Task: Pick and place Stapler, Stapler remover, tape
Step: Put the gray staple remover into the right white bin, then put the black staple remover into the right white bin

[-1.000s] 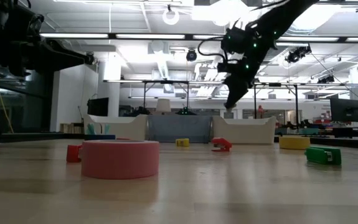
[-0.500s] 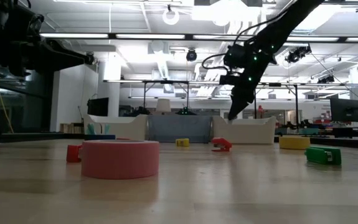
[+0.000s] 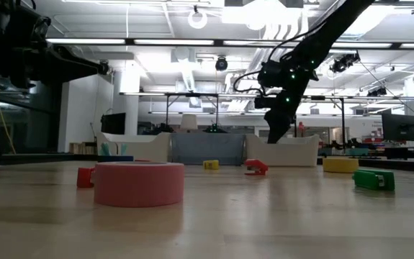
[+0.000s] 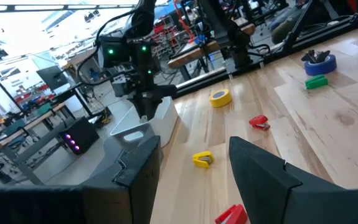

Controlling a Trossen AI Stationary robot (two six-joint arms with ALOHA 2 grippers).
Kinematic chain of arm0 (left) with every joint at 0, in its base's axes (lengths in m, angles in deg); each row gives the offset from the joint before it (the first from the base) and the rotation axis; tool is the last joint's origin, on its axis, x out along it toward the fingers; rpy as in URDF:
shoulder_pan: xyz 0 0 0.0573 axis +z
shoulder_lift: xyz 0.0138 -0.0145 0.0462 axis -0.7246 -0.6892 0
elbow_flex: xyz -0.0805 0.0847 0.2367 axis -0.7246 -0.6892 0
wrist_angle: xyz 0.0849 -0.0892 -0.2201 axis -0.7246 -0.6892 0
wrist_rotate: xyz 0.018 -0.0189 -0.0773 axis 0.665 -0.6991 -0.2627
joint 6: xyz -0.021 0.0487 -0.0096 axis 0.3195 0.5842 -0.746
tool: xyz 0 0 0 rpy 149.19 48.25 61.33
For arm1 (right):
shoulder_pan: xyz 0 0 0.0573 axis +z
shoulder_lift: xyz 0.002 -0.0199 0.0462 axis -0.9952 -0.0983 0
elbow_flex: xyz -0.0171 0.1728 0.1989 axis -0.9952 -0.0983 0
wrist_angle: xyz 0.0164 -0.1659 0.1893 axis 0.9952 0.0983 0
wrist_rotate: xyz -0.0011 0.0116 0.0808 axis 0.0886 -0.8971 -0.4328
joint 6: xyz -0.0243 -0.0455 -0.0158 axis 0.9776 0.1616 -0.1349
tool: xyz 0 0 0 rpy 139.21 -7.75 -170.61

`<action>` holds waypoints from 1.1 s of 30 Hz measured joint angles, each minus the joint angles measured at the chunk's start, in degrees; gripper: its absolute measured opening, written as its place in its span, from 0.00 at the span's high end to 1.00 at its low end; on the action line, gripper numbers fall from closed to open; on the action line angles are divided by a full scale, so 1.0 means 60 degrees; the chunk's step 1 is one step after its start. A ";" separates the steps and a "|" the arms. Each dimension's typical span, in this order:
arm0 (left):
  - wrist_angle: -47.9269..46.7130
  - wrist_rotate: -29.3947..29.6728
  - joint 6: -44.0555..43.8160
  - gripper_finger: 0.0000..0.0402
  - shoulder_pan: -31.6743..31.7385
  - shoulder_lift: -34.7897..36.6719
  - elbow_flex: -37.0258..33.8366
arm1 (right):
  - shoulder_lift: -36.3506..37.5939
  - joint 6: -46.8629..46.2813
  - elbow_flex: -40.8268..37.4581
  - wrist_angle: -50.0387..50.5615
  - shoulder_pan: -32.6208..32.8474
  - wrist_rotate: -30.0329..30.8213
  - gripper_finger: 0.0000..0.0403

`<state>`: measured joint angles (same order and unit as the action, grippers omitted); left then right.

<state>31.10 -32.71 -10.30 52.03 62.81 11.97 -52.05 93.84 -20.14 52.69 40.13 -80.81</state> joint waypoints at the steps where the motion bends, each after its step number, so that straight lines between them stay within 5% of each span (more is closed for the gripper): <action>1: 0.0000 -0.0002 0.0000 0.54 0.0001 0.0001 -0.0001 | 0.0000 -0.0266 0.0000 0.0000 -0.0001 0.0006 0.75; 17: 0.0000 0.0001 0.0000 0.54 0.0000 -0.0001 -0.0002 | 0.0030 -0.3794 0.0000 0.0298 -0.0141 0.0506 0.55; 26: 0.0000 0.0001 0.0000 0.54 0.0002 -0.0001 -0.0002 | 0.1033 -0.4228 0.0005 0.0931 -0.0141 0.0811 0.51; 33: 0.0000 0.0001 0.0000 0.54 0.0002 -0.0001 0.0001 | 0.2300 -0.4184 0.0016 0.3001 0.0186 0.0411 0.51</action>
<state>31.10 -32.70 -10.30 52.04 62.80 11.98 -38.25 68.73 -20.04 70.69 41.25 -78.34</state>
